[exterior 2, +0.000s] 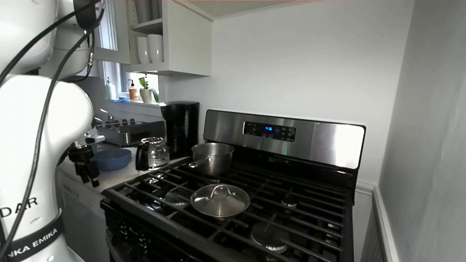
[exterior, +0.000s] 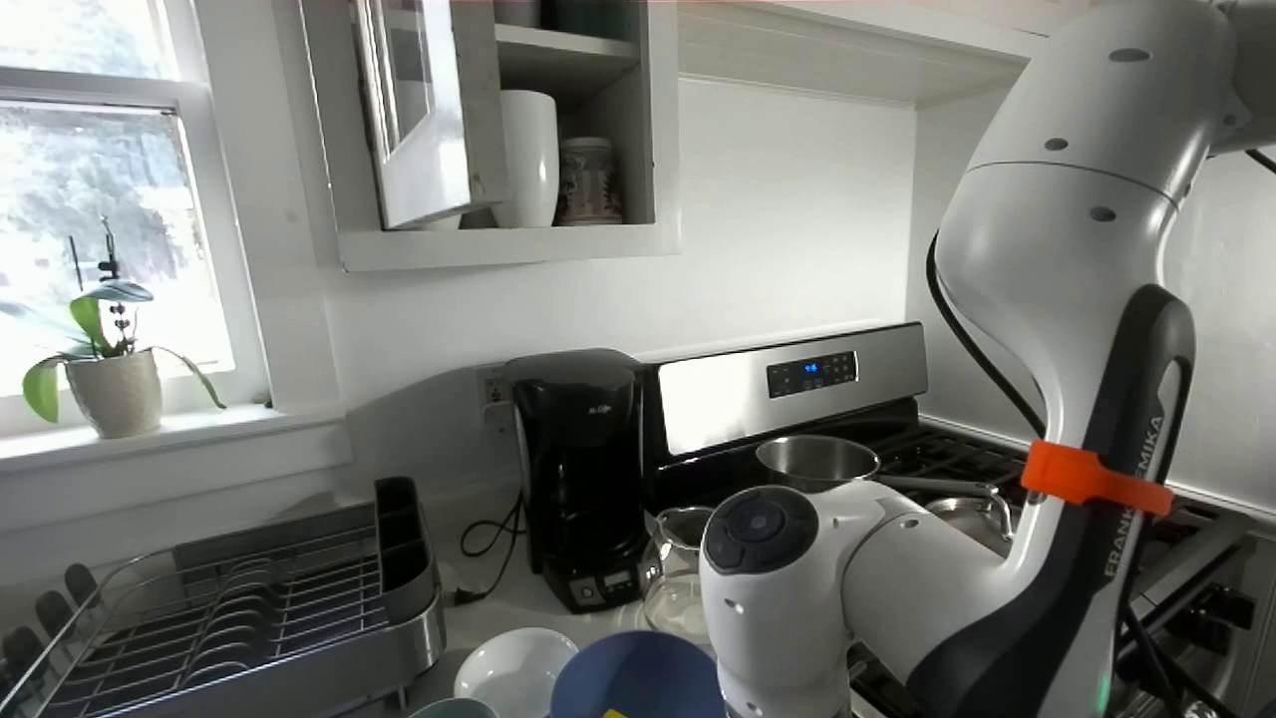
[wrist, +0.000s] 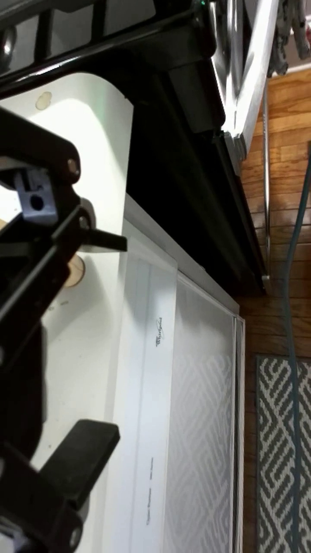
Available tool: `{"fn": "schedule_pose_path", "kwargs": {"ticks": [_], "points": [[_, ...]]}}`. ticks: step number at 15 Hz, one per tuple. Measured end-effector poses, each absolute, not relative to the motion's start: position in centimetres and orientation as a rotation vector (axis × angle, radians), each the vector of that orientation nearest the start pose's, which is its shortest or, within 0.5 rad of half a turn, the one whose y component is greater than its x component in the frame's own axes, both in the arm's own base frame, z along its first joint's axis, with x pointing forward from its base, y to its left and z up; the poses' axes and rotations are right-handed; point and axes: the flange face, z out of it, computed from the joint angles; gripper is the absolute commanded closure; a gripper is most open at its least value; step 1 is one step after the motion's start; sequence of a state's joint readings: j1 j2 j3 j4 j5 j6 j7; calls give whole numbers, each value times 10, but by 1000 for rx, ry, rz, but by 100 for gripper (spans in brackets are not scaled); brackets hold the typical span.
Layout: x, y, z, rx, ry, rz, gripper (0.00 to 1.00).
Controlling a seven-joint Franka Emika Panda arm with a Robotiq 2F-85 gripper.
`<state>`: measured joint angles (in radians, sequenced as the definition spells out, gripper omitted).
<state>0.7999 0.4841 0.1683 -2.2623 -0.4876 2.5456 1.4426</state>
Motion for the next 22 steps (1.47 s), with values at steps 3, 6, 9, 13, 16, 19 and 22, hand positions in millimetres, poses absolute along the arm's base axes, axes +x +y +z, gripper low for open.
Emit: {"fn": "schedule_pose_path", "kwargs": {"ticks": [3, 6, 9, 13, 16, 19, 22], "points": [[282, 408, 138, -3248, 124, -77, 0], [284, 390, 147, -3147, 161, -69, 0], [298, 375, 163, -3062, 225, -101, 10], [310, 360, 173, -3025, 289, -107, 17], [310, 356, 170, -3020, 325, -70, 20], [308, 357, 170, -3012, 365, -42, 26], [309, 355, 169, -3010, 394, -34, 38]]}}
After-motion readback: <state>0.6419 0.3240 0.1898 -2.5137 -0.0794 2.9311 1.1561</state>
